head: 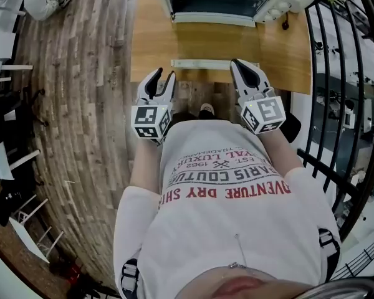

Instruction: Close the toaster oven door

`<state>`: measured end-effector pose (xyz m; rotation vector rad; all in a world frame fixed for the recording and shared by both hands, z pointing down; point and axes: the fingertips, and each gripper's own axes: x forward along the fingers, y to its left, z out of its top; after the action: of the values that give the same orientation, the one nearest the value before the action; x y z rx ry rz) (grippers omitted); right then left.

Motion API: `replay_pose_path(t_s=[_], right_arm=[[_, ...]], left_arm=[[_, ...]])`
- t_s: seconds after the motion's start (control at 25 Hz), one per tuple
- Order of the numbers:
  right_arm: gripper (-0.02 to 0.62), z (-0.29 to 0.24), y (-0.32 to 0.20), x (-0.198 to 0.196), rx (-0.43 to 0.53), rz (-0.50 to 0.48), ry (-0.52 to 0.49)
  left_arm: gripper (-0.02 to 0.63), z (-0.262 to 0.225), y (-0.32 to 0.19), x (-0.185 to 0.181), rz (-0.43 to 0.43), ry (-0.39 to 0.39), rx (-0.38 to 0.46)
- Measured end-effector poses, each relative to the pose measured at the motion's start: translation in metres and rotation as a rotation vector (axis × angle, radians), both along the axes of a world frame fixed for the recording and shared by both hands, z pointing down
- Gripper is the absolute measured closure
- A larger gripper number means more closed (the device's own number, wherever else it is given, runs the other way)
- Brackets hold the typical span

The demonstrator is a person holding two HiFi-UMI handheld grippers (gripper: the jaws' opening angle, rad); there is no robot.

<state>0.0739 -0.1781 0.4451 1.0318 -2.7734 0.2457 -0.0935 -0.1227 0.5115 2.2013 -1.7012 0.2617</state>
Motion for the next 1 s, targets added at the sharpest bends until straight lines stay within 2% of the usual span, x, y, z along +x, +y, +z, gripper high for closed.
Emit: replay_pose_path(t_s=[0.36, 0.68, 1.0], right_arm=[[0.609, 0.030, -0.015, 0.004, -0.030, -0.051, 0.021], [0.609, 0.056, -0.016, 0.009, -0.078, -0.059, 0.054], [0.609, 0.072, -0.015, 0.013, -0.122, -0.047, 0.083]], left_arm=[[0.463, 0.076, -0.009, 0.011, -0.026, -0.037, -0.133], [0.463, 0.129, -0.020, 0.009, -0.063, -0.020, -0.245], [0.463, 0.139, -0.036, 0.012, -0.053, -0.008, -0.260]])
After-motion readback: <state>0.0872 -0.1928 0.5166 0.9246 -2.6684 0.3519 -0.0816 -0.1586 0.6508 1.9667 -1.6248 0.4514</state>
